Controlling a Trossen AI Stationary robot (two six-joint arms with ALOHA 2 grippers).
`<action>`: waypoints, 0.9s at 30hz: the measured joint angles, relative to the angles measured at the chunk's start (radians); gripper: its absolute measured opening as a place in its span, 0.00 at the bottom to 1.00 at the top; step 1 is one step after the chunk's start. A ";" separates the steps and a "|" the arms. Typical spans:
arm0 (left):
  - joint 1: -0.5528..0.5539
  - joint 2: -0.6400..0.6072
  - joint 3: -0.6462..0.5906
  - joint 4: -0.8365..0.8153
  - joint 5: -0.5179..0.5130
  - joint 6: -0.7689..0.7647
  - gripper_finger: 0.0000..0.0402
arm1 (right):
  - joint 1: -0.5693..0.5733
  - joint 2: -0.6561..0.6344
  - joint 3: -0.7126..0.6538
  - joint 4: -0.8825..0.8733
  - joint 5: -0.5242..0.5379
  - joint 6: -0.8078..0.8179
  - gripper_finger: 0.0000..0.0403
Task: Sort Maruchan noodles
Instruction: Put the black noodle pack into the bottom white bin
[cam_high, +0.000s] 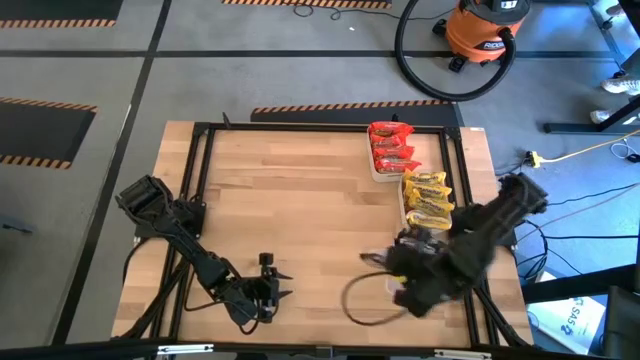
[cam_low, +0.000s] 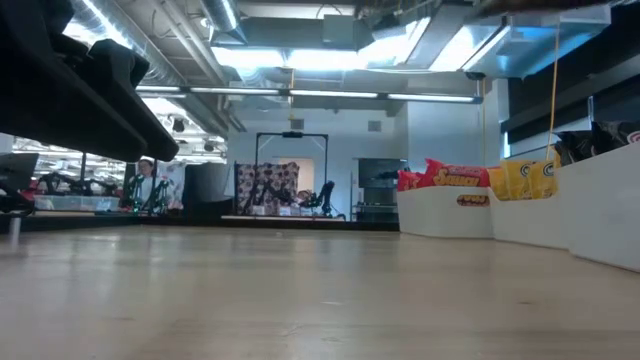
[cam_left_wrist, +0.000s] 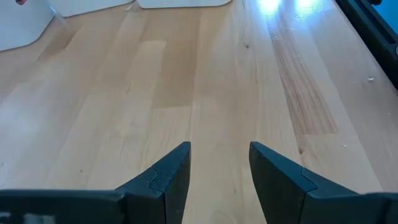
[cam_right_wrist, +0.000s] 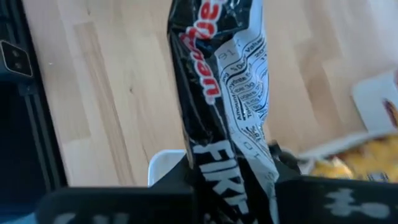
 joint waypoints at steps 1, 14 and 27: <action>0.000 0.000 0.000 0.000 0.000 0.000 0.39 | 0.032 -0.009 0.000 -0.029 0.024 0.057 0.09; 0.000 0.000 0.000 0.000 0.007 -0.035 0.39 | 0.303 -0.078 -0.146 -0.099 0.120 0.556 0.09; 0.000 0.000 0.000 0.000 0.008 -0.053 0.39 | 0.339 -0.226 -0.622 0.363 0.072 0.607 0.09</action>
